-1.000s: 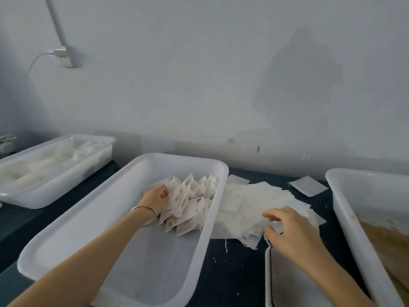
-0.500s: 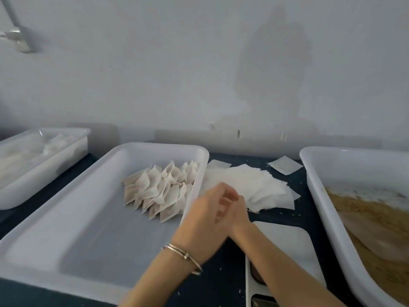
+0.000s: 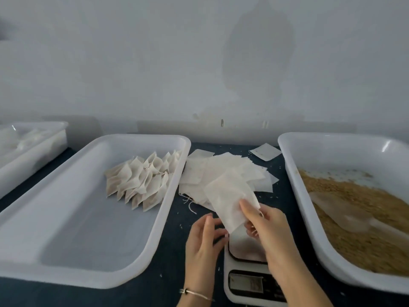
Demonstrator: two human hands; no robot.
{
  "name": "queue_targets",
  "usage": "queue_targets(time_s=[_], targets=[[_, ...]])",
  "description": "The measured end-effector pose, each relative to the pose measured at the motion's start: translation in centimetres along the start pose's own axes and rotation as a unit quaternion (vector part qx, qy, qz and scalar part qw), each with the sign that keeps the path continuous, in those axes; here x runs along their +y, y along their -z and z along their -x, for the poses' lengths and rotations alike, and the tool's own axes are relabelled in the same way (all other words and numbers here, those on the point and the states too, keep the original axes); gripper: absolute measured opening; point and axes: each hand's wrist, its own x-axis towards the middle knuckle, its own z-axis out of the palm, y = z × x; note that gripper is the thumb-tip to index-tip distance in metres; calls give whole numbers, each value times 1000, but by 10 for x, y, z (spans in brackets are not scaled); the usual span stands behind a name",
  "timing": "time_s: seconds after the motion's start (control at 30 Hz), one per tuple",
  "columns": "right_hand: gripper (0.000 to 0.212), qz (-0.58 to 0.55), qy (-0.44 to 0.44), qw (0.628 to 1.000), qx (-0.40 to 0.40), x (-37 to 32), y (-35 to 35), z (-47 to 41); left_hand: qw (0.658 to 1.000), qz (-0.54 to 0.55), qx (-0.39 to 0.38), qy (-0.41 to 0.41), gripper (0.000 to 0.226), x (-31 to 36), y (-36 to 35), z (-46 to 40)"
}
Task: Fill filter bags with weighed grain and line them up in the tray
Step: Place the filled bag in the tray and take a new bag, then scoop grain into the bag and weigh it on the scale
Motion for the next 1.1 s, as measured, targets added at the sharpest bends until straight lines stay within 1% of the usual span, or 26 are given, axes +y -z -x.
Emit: queue_targets(time_s=[0.1, 0.17, 0.2, 0.23, 0.3, 0.37, 0.4, 0.5, 0.53, 0.57, 0.6, 0.63, 0.67, 0.7, 0.73, 0.77, 0.8, 0.83, 0.87, 0.9, 0.93, 1.0, 1.07, 1.1], targets=[[45, -29, -41, 998, -36, 2, 14, 29, 994, 48, -92, 36, 52, 6, -1, 13], [41, -43, -51, 996, -66, 3, 19, 43, 991, 58, -116, 29, 44, 12, 0, 18], [36, -42, -55, 995, -75, 4, 20, 48, 991, 54, -118, 20, 38, 15, 1, 21], [32, -39, -58, 994, -84, 4, 21, 53, 992, 46, -116, 13, 33, 18, 1, 22], [33, -59, -63, 992, -89, 6, 23, 59, 994, 31, -103, -2, 29, 24, 3, 25], [35, -86, -61, 989, -101, 8, 27, 63, 996, 29, -80, -16, 29, 26, 5, 26], [36, -80, -56, 989, -108, 9, 28, 64, 997, 32, -70, -16, 30, 26, 6, 27], [31, -78, -49, 991, -94, 11, 31, 67, 997, 26, -73, -9, 31, 23, 4, 31], [30, -84, -51, 992, -81, 11, 32, 68, 998, 12, -64, -15, 32, 21, 3, 33], [29, -86, -51, 993, -70, 11, 34, 68, 998, -22, -37, -35, 33, 17, 3, 34], [29, -79, -43, 994, -63, 10, 35, 68, 994, -77, 6, -71, 34, 13, 3, 35], [29, -66, -31, 996, -58, 8, 37, 68, 981, -141, 45, -128, 31, 12, 3, 36], [32, -55, -16, 997, -54, 7, 38, 68, 958, -202, 64, -195, 31, 12, 3, 38], [35, -46, -4, 998, -49, 5, 40, 68, 926, -261, 55, -267, 33, 14, 4, 40], [37, -41, 3, 998, -43, 4, 41, 68, 890, -313, 22, -331, 30, 17, 5, 42], [40, -39, 7, 998, -40, 3, 41, 68, 863, -348, -32, -366, 24, 21, 3, 44], [41, -39, 10, 998, -40, 2, 41, 69, 853, -361, -92, -366, 19, 24, 0, 47], [39, -42, 12, 998, -43, 0, 40, 70, 856, -358, -148, -341, 20, 26, -4, 50], [35, -48, 13, 998, -49, -1, 39, 70, 866, -345, -193, -308, 26, 27, -7, 53], [33, -54, 11, 997, -55, -2, 38, 71, 878, -328, -218, -273, 32, 27, -10, 55], [33, -56, 12, 997, -58, -2, 39, 71, 892, -312, -223, -240, 34, 27, -11, 56], [36, -45, 17, 997, -58, -1, 41, 71, 909, -289, -219, -204, 26, 27, -12, 58], [41, -22, 20, 998, -58, 0, 44, 72, 908, -293, -223, -201, 18, 29, -11, 60], [43, -9, 24, 998, -56, 0, 45, 72, 900, -310, -223, -212, 15, 29, -11, 61]])
